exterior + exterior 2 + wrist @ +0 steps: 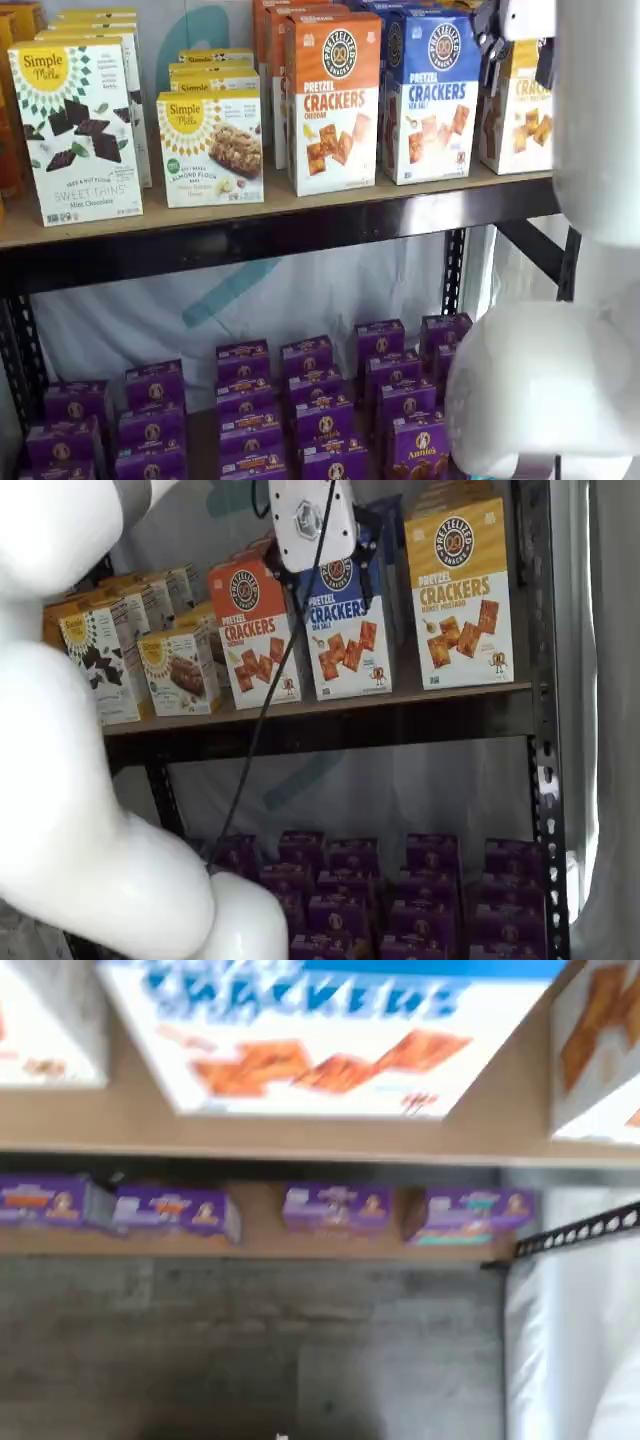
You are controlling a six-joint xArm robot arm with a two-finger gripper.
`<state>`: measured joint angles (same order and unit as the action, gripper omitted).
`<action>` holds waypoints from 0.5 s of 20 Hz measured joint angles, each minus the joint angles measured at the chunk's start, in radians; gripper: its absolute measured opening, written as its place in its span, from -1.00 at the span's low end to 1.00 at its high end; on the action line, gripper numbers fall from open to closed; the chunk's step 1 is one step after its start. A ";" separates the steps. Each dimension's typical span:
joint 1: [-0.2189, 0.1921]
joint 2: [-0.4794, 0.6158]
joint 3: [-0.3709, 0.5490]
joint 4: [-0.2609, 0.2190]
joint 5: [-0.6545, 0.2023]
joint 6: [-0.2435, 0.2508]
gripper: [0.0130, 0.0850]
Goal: Retrieve the yellow and white box located on the top shelf, the sixth one from the left
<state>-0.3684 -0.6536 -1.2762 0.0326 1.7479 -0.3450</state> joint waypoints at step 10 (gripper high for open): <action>-0.140 0.174 -0.156 0.044 -0.042 -0.133 1.00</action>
<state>-0.5087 -0.4800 -1.4318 0.0769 1.7056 -0.4785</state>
